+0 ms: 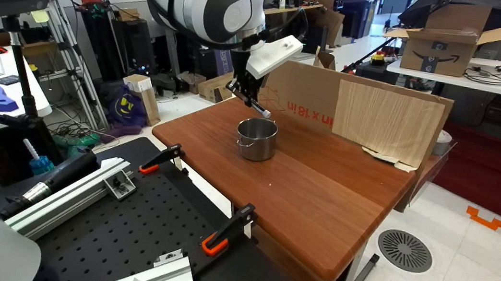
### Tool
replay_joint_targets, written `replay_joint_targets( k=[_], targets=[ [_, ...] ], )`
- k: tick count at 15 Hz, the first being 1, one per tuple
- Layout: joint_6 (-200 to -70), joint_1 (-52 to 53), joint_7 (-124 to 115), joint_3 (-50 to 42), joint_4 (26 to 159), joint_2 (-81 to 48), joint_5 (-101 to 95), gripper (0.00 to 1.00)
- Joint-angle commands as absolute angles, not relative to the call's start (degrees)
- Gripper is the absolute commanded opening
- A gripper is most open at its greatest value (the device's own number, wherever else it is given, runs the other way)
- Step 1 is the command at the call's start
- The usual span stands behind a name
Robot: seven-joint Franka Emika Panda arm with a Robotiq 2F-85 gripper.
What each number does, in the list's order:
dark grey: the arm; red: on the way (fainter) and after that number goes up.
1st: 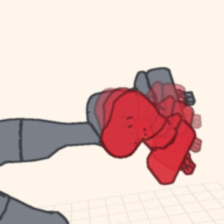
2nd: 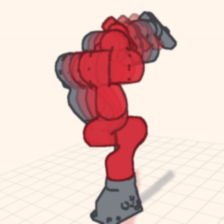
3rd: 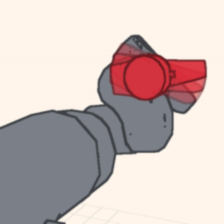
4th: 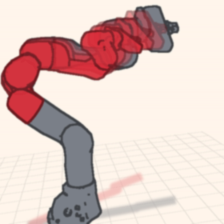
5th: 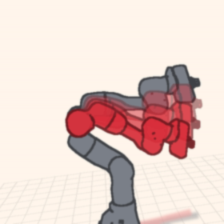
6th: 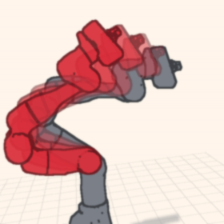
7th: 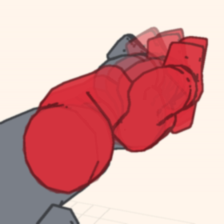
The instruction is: Take the marker from the table and place it in the silver pot
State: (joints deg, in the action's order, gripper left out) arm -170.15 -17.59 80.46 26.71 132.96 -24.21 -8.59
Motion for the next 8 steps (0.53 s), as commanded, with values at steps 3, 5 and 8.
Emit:
replay_joint_targets(
  k=[3,5,8],
  targets=[
    [-171.0,-26.3,88.9,36.0,135.4,-23.0,-0.1,0.05],
    [-170.8,-29.5,90.9,39.4,136.2,-22.9,2.4,0.05],
    [-170.4,-34.6,93.3,44.2,137.4,-22.8,5.6,0.05]
  ],
)
